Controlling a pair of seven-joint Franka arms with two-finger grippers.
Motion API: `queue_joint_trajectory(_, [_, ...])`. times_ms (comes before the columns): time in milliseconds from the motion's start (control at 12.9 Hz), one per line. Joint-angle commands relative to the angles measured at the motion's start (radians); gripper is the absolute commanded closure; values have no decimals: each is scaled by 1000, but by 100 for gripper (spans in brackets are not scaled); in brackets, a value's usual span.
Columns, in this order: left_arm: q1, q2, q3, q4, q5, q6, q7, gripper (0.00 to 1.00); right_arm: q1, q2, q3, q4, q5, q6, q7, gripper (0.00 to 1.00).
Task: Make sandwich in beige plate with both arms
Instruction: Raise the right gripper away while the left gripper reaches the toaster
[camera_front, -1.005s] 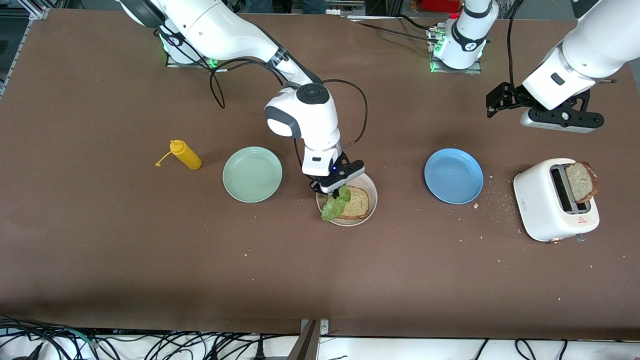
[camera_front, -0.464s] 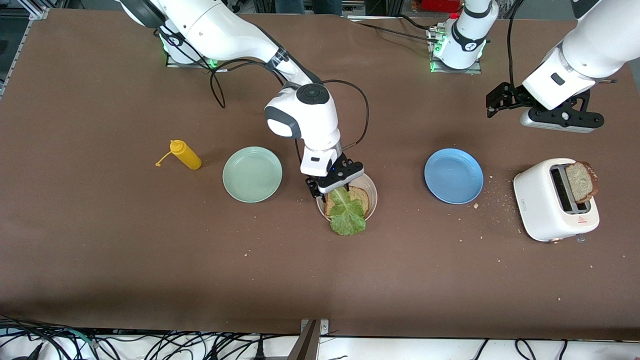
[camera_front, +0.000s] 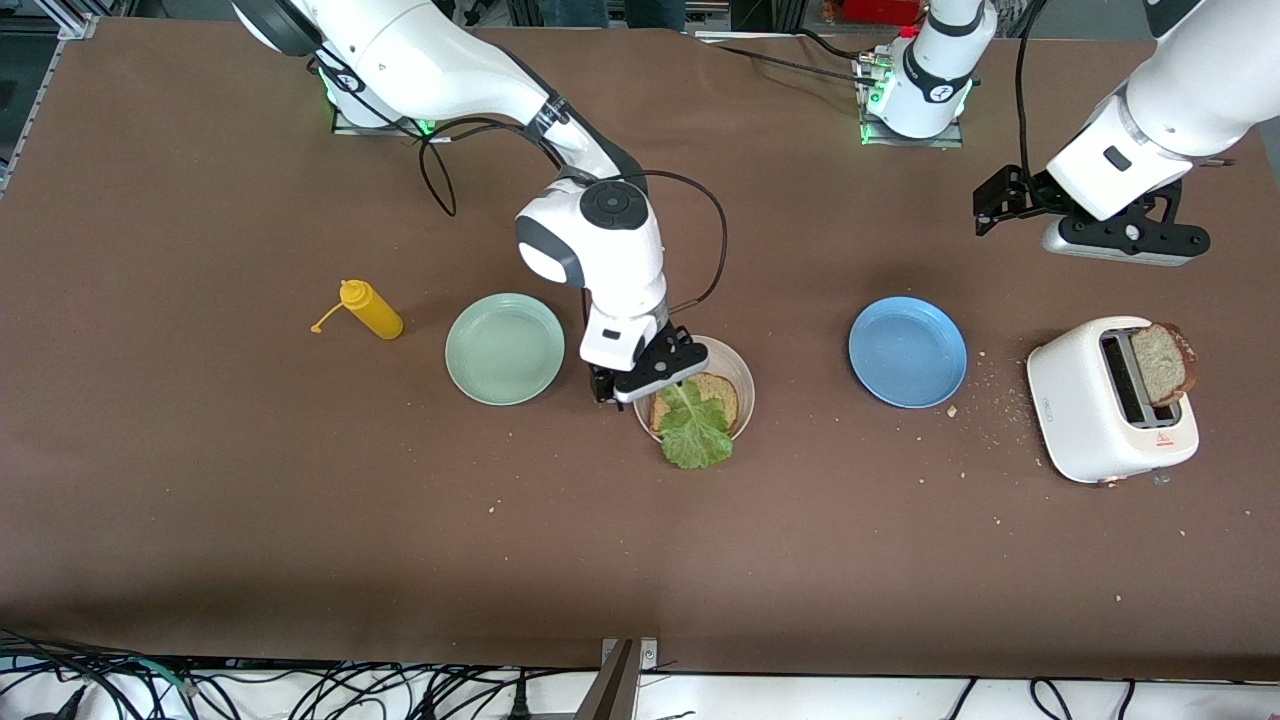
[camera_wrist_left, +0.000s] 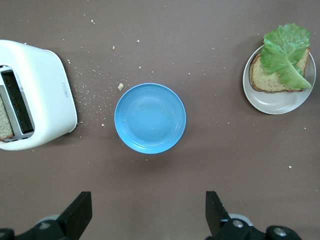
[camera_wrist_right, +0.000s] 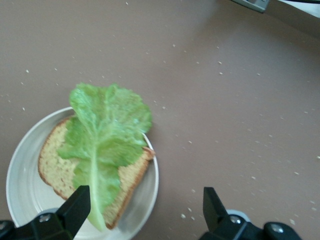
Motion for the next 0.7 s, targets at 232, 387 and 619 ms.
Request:
queue_joint_trajectory(232, [28,3,-4,1,-19,-20,14,0,-190,-179,9,18,292,-363,-242,0])
queue_joint_trajectory(387, [80,29,-3,1,-12,-12,97,0,-259,-222,9,18,303,-480,-287,0])
queue_joint_trajectory(619, [189,115,-1,17,1,59,201,0,-380,-286,3,15,320,-577,-332,0])
